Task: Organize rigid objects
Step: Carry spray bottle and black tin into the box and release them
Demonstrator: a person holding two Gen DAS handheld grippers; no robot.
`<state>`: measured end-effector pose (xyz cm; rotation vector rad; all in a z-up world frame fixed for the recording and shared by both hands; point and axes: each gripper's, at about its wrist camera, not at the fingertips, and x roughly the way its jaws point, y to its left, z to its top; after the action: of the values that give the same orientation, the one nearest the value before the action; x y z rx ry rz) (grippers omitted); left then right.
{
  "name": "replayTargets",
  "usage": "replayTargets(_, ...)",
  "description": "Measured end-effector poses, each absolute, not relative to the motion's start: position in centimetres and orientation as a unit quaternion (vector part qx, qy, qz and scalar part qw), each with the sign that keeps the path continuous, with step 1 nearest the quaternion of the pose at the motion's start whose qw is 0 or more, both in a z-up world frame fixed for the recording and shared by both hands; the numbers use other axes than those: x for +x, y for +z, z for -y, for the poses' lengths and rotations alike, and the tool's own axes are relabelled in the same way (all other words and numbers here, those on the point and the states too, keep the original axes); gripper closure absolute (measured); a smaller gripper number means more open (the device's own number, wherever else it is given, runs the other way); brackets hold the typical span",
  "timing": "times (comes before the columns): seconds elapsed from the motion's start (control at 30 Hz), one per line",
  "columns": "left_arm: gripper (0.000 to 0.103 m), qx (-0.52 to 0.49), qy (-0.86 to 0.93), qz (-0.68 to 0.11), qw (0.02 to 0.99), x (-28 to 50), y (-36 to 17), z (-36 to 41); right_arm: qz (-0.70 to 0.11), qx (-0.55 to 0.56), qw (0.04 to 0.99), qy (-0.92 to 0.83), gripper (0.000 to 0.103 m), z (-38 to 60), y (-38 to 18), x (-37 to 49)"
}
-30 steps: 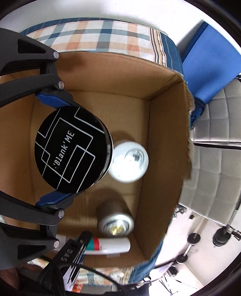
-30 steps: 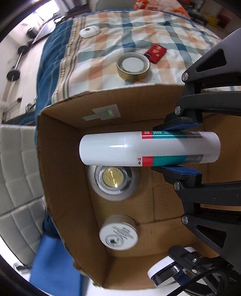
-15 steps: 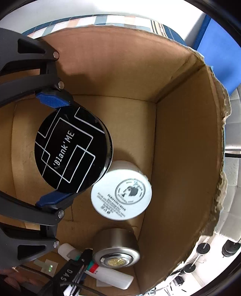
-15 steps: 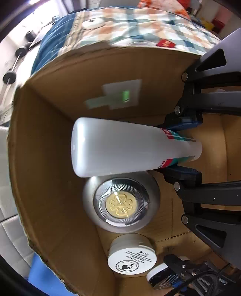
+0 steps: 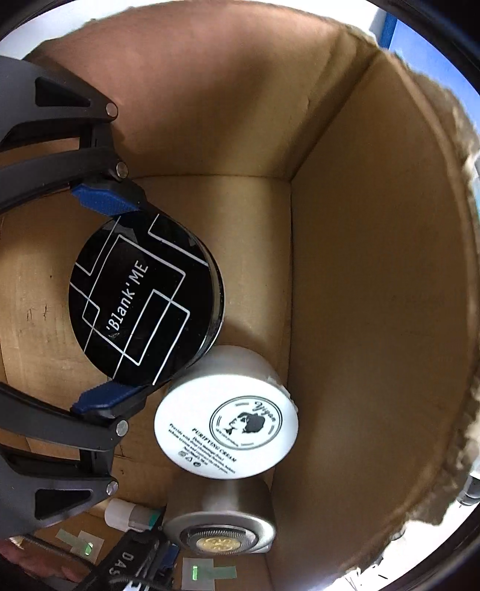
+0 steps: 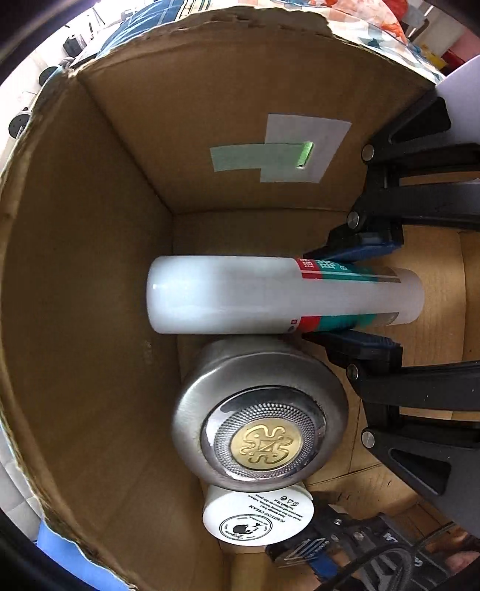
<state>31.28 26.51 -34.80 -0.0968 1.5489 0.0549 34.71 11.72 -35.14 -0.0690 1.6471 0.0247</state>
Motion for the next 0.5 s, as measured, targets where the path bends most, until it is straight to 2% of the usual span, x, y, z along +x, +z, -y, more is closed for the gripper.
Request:
replayTargets(0.1,0.029,-0.052,0.024,-0.703,0.709,31.2,-34.7,-26.4,-0.738,-0.023,0.674,0.014,0.067,-11.5,-35.2,35.3)
replayTargets(0.33,0.026,-0.059,0.025,-0.702,0.709,30.7,-32.4,-26.2,-0.752,-0.022,0.658,0.024,0.052,-11.9,-34.6,36.1)
replayTargets(0.5,0.011,-0.056,0.024,-0.690,0.721,29.8,-29.6,-25.7,-0.752,-0.028,0.658,0.031,0.036,-12.5,-33.2,35.5)
